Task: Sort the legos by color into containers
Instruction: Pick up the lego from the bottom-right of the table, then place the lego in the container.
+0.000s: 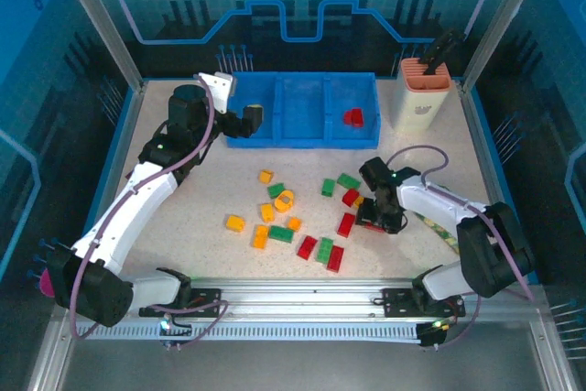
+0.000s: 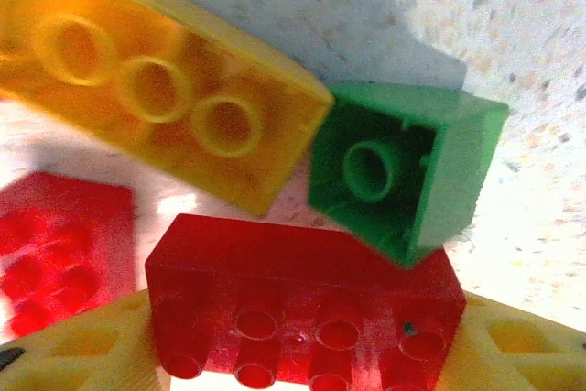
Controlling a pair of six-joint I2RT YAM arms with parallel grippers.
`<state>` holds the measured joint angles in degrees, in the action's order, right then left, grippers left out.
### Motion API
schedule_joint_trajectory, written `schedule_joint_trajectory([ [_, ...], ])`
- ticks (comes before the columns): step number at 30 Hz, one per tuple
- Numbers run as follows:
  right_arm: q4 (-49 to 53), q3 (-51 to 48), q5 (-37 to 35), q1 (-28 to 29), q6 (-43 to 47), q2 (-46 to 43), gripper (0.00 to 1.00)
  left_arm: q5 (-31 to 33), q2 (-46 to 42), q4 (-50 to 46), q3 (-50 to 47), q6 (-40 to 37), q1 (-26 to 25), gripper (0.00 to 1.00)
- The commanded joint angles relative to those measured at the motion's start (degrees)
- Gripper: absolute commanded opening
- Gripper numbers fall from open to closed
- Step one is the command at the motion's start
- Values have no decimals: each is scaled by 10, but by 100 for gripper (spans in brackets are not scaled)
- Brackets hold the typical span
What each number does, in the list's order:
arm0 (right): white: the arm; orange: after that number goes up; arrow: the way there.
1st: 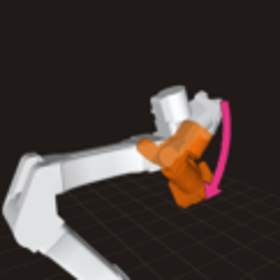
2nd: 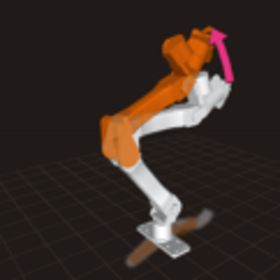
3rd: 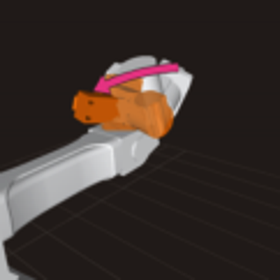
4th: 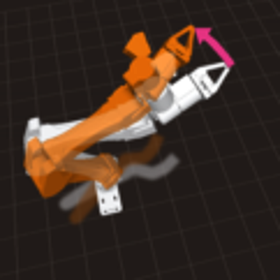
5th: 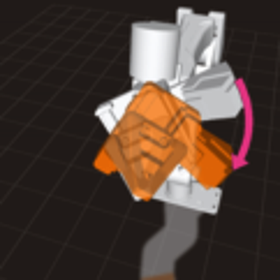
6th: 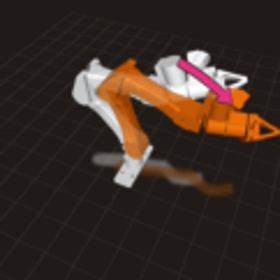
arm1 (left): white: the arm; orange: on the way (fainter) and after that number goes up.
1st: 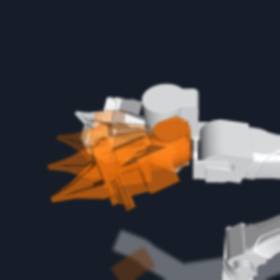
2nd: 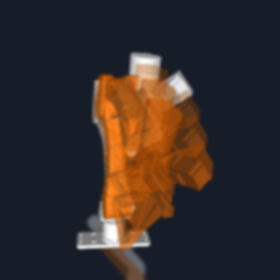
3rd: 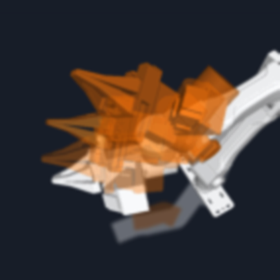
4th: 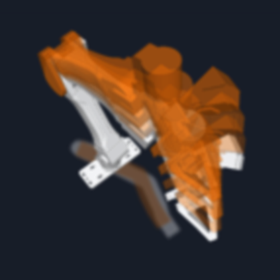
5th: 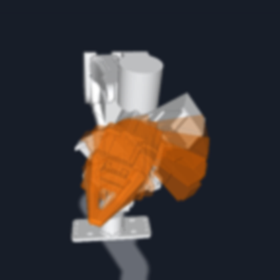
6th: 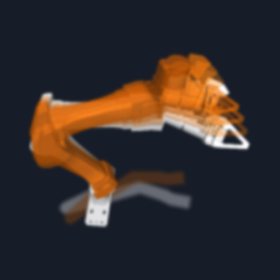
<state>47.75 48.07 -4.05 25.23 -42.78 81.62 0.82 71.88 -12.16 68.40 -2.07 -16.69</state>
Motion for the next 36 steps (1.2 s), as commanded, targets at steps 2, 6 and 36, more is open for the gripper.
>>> schedule_joint_trajectory([
  [2, 68, 122, -45, 0, 113, 9, 49, 11, -5, 14, -2, -16, -4, 99],
  [6, 12, 237, -75, -16, 187, 103, 49, 8, -4, 10, 5, -17, -4, 99],
  [36, 18, 898, -95, -119, 319, 614, 57, 20, 5, -24, 34, -26, -3, 99],
])
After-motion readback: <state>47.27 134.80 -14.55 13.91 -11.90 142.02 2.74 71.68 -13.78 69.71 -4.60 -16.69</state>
